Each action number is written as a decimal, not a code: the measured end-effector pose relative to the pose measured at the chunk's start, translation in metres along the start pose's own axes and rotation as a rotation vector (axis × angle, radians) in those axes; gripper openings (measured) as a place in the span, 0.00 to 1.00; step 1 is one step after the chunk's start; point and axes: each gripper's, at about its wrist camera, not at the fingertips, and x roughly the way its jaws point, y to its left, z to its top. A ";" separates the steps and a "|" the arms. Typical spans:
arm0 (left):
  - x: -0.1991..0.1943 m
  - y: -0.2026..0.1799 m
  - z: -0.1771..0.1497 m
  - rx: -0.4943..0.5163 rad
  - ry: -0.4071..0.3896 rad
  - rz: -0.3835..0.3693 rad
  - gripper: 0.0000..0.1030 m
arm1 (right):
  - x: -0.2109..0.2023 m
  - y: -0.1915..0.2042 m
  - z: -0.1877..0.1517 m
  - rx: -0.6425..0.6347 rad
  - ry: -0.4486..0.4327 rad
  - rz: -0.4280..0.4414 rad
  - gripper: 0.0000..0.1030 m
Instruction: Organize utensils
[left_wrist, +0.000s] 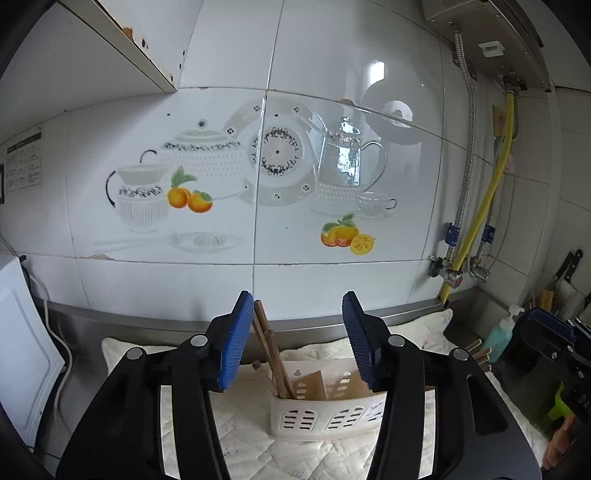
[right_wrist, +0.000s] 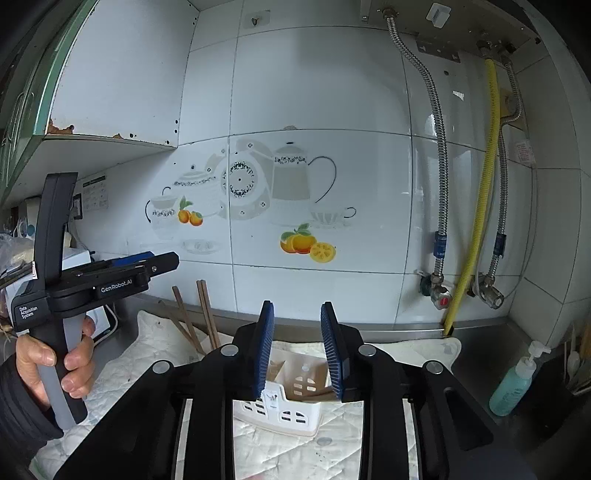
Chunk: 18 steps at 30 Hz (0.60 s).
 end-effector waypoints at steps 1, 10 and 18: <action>-0.006 0.000 -0.002 0.003 0.001 -0.005 0.49 | -0.005 0.000 -0.003 0.004 0.002 0.000 0.31; -0.054 0.010 -0.039 0.005 0.031 0.035 0.70 | -0.044 0.004 -0.036 0.037 0.017 -0.019 0.56; -0.079 0.022 -0.082 0.018 0.079 0.081 0.87 | -0.059 0.014 -0.069 0.021 0.056 -0.062 0.77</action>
